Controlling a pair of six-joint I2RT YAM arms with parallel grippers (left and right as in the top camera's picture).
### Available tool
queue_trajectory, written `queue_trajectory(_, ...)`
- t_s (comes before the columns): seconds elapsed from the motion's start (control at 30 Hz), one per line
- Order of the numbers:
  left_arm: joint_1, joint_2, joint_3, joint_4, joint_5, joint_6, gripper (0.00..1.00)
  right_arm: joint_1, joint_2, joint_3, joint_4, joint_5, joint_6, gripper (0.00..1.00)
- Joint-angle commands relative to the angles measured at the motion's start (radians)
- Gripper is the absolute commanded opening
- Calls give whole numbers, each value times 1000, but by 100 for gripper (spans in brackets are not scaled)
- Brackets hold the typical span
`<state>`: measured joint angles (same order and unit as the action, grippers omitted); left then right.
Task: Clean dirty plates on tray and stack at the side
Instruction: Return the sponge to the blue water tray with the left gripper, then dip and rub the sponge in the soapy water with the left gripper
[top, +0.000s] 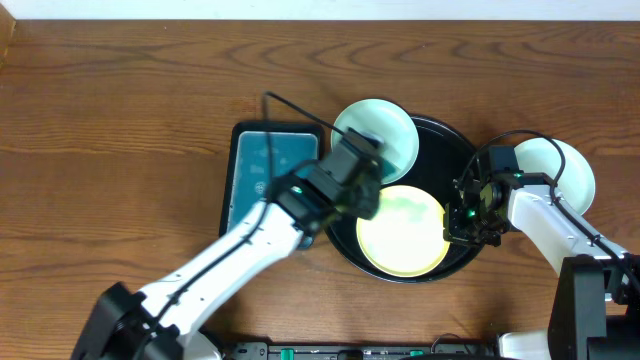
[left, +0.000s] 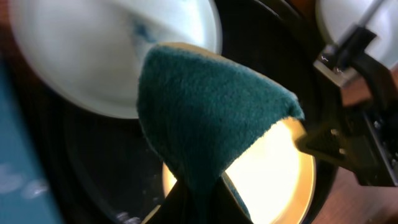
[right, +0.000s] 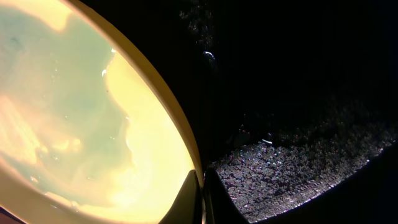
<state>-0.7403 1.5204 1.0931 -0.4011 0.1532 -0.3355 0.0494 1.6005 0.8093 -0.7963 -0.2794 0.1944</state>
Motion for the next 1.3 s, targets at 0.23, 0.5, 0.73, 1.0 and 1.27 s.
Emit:
queue_trajectory(0.23,355,13,-12,-145,-7,14,7,11,-3,-1,24,21,7,20)
queue_trajectory(0.5,441,140,-43,-138,-7,41,7,11,-3,-1,42,21,8,15)
queue_trajectory(0.73,443,293,-43,-125,-8,55,8,11,-3,-1,40,20,8,11)
queue_trajectory(1.0,443,323,-42,-130,-18,54,39,11,-3,-1,41,21,8,12)
queue_trajectory(1.27,443,209,-26,-163,-19,55,7,11,-3,-1,37,21,8,15)
